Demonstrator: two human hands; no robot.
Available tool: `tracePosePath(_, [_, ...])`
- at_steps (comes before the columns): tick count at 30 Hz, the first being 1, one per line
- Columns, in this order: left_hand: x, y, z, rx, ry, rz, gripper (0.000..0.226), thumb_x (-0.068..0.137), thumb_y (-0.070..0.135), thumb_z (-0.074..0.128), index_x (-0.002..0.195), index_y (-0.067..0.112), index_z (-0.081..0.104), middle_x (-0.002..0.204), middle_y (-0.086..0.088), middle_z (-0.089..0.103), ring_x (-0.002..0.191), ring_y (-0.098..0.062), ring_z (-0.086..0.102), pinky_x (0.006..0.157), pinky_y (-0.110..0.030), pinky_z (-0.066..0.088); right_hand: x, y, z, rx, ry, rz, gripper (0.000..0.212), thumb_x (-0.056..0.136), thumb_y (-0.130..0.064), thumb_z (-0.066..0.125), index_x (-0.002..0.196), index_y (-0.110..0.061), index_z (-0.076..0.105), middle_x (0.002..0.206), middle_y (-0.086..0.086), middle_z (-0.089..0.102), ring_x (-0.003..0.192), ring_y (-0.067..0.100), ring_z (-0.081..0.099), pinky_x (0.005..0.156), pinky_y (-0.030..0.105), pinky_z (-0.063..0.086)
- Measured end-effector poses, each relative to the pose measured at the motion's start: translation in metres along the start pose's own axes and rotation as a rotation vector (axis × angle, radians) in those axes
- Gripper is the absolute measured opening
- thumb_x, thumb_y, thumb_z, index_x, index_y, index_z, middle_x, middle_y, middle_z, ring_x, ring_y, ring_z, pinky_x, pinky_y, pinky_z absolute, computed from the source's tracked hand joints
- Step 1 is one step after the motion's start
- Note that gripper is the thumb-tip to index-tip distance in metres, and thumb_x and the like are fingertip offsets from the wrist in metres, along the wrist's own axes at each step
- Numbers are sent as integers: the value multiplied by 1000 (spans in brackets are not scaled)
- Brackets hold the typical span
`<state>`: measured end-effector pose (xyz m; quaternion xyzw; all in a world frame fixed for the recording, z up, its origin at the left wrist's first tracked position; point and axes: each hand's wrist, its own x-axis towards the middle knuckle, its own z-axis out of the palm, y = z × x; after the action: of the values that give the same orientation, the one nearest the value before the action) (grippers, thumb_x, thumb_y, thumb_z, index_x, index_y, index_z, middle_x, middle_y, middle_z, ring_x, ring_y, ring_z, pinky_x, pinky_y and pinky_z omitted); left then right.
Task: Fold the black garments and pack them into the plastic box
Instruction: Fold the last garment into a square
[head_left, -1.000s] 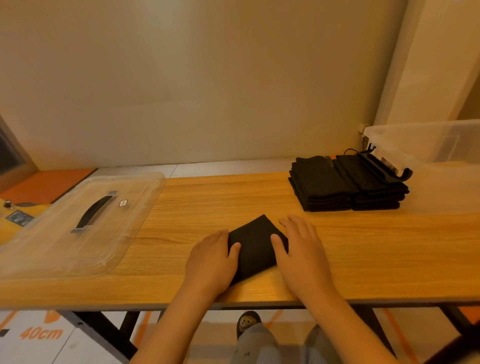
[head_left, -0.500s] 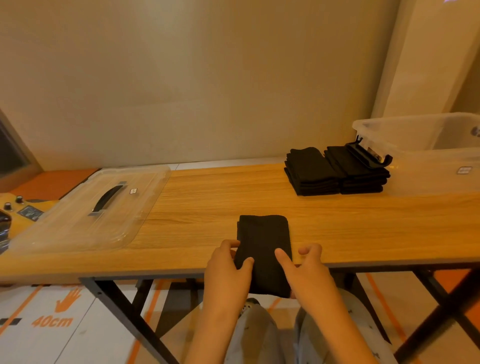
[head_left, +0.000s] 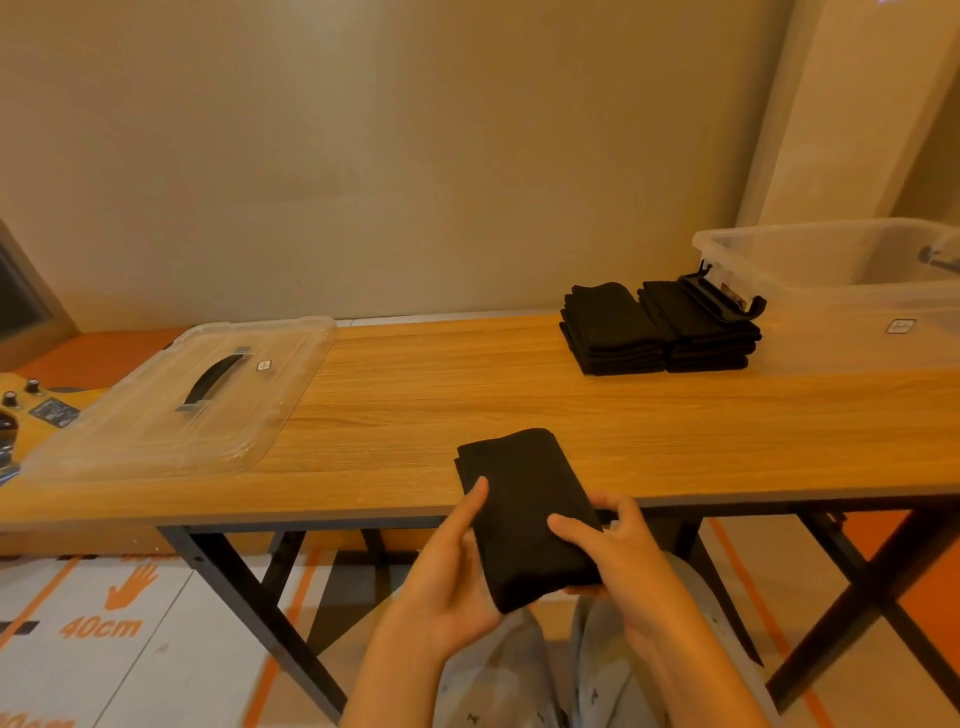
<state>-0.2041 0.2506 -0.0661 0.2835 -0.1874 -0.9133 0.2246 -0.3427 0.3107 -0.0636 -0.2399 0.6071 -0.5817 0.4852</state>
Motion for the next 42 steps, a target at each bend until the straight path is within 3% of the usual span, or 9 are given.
tracePosePath(7, [10, 9, 8, 27, 1, -60, 48, 88, 26, 60, 129, 1, 55, 125, -28, 59, 114, -45, 57, 90, -65, 43, -13, -12, -22, -10, -103, 0, 45, 81, -16, 74, 114, -26, 45, 101, 7, 66, 88, 25, 68, 58, 32, 56])
tracePosePath(17, [53, 54, 86, 365, 193, 146, 22, 91, 15, 61, 109, 4, 63, 100, -17, 72, 95, -31, 66, 84, -45, 52, 7, -57, -40, 140, -12, -157, 54, 80, -10, 74, 122, -27, 45, 109, 12, 65, 88, 27, 70, 65, 39, 60])
tracePosePath(22, [103, 93, 131, 592, 203, 230, 25, 93, 16, 59, 116, 7, 58, 106, -12, 66, 95, -26, 64, 76, -38, 53, 48, -90, -48, 213, 138, -228, 60, 80, -12, 75, 128, -27, 41, 118, 9, 58, 97, 25, 64, 55, 25, 57])
tracePosePath(25, [141, 121, 158, 675, 202, 271, 13, 94, 16, 58, 105, 9, 59, 102, -10, 65, 92, -25, 63, 71, -35, 52, 87, -116, -51, 242, 193, -282, 55, 84, -12, 71, 127, -27, 41, 116, 5, 55, 96, 21, 63, 52, 21, 55])
tracePosePath(30, [217, 166, 183, 714, 186, 321, 20, 95, 15, 56, 113, 7, 57, 106, -11, 65, 96, -25, 64, 79, -36, 54, 163, -159, -55, 245, 230, -316, 44, 89, -13, 65, 125, -26, 42, 106, -1, 51, 85, 11, 57, 52, 21, 56])
tracePosePath(33, [263, 185, 185, 746, 224, 310, 18, 95, 15, 56, 110, 7, 58, 101, -10, 66, 91, -23, 64, 74, -33, 54, 205, -167, -63, 101, 232, -278, 41, 91, -17, 63, 125, -26, 42, 120, 4, 51, 84, 13, 61, 59, 27, 59])
tracePosePath(36, [303, 187, 169, 868, 304, 282, 17, 93, 11, 57, 110, 8, 58, 105, -11, 66, 90, -24, 64, 80, -36, 54, 228, -152, -70, -287, 282, -188, 40, 93, -24, 60, 126, -29, 39, 135, 7, 49, 64, 14, 69, 63, 28, 59])
tracePosePath(39, [322, 183, 154, 872, 339, 268, 24, 90, 12, 62, 113, 15, 55, 112, -11, 65, 95, -23, 64, 79, -34, 55, 233, -137, -73, -510, 383, -173, 40, 94, -27, 58, 128, -31, 39, 134, 3, 51, 53, 4, 66, 53, 15, 50])
tracePosePath(42, [324, 186, 155, 895, 313, 285, 31, 92, 13, 61, 121, 17, 52, 111, -4, 64, 96, -17, 63, 75, -28, 55, 232, -141, -71, -537, 424, -166, 37, 93, -27, 58, 125, -32, 41, 126, -2, 54, 54, 5, 66, 50, 17, 51])
